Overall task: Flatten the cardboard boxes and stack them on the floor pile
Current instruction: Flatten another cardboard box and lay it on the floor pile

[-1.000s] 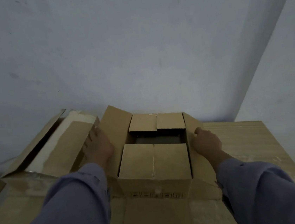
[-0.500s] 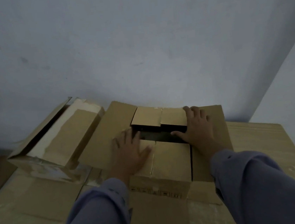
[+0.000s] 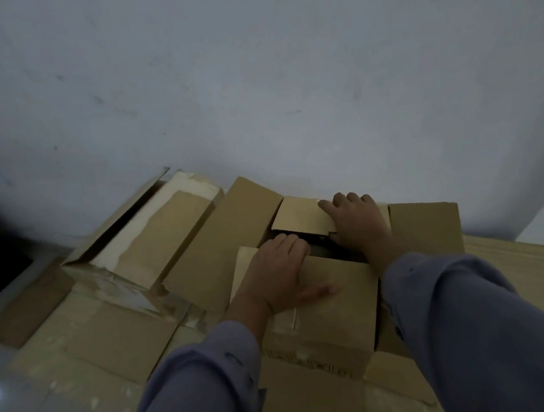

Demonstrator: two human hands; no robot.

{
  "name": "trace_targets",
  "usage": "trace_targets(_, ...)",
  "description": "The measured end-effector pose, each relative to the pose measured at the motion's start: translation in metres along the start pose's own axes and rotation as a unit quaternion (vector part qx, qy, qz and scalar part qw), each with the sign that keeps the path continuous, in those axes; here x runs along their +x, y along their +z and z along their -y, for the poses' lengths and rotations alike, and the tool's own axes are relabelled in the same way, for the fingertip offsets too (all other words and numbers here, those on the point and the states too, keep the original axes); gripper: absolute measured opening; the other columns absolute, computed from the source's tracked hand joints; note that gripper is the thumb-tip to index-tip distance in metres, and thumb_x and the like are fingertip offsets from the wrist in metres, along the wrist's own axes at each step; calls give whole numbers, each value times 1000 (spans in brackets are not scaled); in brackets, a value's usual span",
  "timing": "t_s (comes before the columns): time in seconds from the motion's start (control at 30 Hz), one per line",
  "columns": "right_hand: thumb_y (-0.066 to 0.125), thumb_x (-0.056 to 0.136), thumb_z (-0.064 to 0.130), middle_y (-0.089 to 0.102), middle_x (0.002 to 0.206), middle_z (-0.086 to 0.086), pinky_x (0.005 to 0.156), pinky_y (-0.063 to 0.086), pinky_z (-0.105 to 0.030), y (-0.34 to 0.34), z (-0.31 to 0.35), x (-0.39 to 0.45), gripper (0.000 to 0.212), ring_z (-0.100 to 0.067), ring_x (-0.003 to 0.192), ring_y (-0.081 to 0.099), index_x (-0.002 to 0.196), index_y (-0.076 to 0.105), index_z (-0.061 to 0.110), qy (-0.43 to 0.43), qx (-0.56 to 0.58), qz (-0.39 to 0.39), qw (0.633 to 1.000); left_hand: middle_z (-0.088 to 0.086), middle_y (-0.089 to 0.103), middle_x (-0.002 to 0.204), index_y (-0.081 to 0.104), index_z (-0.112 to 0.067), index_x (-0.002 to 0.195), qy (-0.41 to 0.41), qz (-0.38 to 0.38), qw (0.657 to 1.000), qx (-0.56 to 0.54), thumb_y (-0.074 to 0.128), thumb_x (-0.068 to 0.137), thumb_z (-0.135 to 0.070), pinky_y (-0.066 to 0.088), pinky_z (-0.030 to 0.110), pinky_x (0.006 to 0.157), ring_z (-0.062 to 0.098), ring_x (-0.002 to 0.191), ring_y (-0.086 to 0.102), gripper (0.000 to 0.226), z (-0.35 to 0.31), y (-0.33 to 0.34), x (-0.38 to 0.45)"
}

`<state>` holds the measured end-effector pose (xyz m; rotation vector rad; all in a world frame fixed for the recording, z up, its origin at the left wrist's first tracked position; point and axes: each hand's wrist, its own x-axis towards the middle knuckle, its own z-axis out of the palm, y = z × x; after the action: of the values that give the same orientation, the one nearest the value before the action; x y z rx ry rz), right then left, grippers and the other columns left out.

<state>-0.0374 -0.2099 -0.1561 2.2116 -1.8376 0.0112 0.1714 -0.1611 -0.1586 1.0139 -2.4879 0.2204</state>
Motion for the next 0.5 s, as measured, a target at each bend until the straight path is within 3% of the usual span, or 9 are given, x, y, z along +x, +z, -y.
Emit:
trace_targets(0.1,44,97,33,56,124,-9,82,45,-35,-10,-2,9,37,-28,108,56,131,50,19,-41,-23,-10,999,1,50,79,52,-14,83,9,-16,1000,9,49,76,-78,39,28,58,17,69,43,65,5,-10,-2)
trace_targets(0.23,38,102,30,62,112,-4,74,46,-33,-31,-19,14,32,-26,97,62,123,60,22,10,5,-28,1000,-1,55,73,52,-17,80,33,-18,998,44,50,76,-74,29,22,54,15,63,48,57,14,-27,-6)
trace_targets(0.4,43,100,30,66,106,-3,77,50,-37,-51,-52,7,26,-25,93,63,116,61,21,36,50,-13,998,0,56,67,50,-18,75,-45,12,996,80,44,78,-77,28,22,48,19,59,53,60,50,-52,-18)
trace_targets(0.5,41,100,26,68,100,-1,79,40,-36,-62,-73,-2,19,-23,91,63,109,58,22,38,21,-28,999,-1,53,67,43,-19,76,-119,16,985,121,42,77,-80,22,23,42,19,58,52,61,62,-73,-12)
